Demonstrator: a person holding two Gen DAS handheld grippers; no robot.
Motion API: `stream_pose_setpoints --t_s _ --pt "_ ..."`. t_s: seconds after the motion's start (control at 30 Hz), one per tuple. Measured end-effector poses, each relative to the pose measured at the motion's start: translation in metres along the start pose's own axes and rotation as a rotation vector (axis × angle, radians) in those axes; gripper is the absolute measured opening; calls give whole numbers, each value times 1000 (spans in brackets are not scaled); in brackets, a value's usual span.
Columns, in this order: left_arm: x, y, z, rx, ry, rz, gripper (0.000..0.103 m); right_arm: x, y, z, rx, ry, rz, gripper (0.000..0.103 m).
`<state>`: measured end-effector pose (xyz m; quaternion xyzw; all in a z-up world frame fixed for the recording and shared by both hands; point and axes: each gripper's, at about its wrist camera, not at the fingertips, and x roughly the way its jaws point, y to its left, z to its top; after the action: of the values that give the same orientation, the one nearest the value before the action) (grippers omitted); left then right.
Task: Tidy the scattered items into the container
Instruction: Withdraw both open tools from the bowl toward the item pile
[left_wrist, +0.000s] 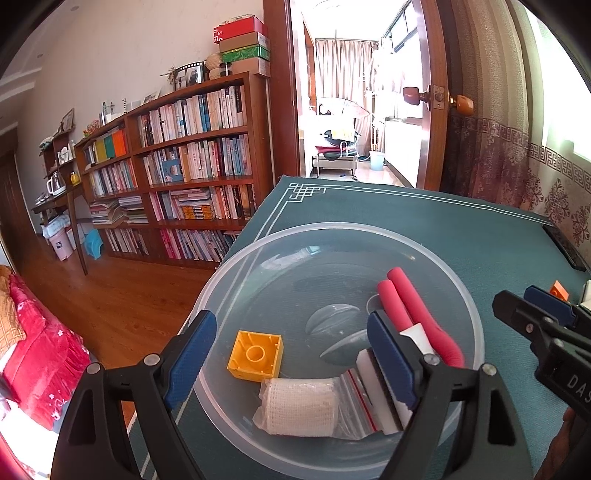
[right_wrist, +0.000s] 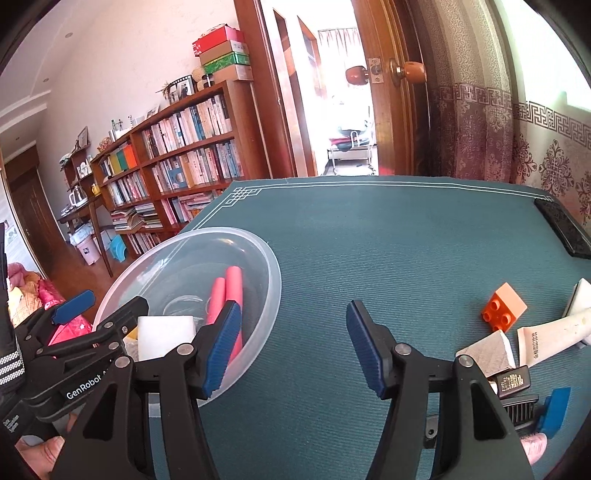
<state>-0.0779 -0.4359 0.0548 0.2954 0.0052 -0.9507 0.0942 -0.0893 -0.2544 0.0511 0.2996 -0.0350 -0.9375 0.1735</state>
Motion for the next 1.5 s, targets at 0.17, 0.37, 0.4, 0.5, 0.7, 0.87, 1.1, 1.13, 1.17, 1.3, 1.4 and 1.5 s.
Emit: stream_pose_setpoints --t_s 0.17,0.37,0.4,0.5,0.7,0.87,1.1,1.13,1.17,1.3,1.4,1.5 --pt "-2 -1 0 -3 -8 -2 87 -18 -11 -10 -27 -16 -49 63" --pt "-6 -4 0 -4 -34 0 87 -43 -35 -20 4 -24 -84 63" --pt "-7 -4 0 -9 -42 -4 87 -48 -39 -22 9 -27 -92 63" --pt "-11 -6 -1 -12 -67 -16 87 -60 -52 -29 32 -32 -118 63" --pt "-18 -16 -3 6 -96 -25 87 -74 -83 -39 101 -28 -162 63" --pt "-26 -25 -5 21 -117 -39 90 -87 -105 -43 129 -43 -196 63" --pt "-38 -37 -6 25 -147 -71 96 -98 -138 -52 169 -26 -274 63" --pt "-40 -41 -6 28 -148 -77 97 -99 -142 -54 174 -19 -283 63" --pt "-41 -44 -6 34 -145 -86 101 -99 -147 -56 181 -12 -290 63" --pt "-46 -65 -9 78 -128 -121 102 -97 -164 -59 219 24 -257 63" --pt "-54 -85 -13 124 -123 -150 102 -93 -172 -59 234 46 -214 63" --pt "-62 -105 -14 174 -121 -180 102 -87 -175 -61 241 81 -162 63"
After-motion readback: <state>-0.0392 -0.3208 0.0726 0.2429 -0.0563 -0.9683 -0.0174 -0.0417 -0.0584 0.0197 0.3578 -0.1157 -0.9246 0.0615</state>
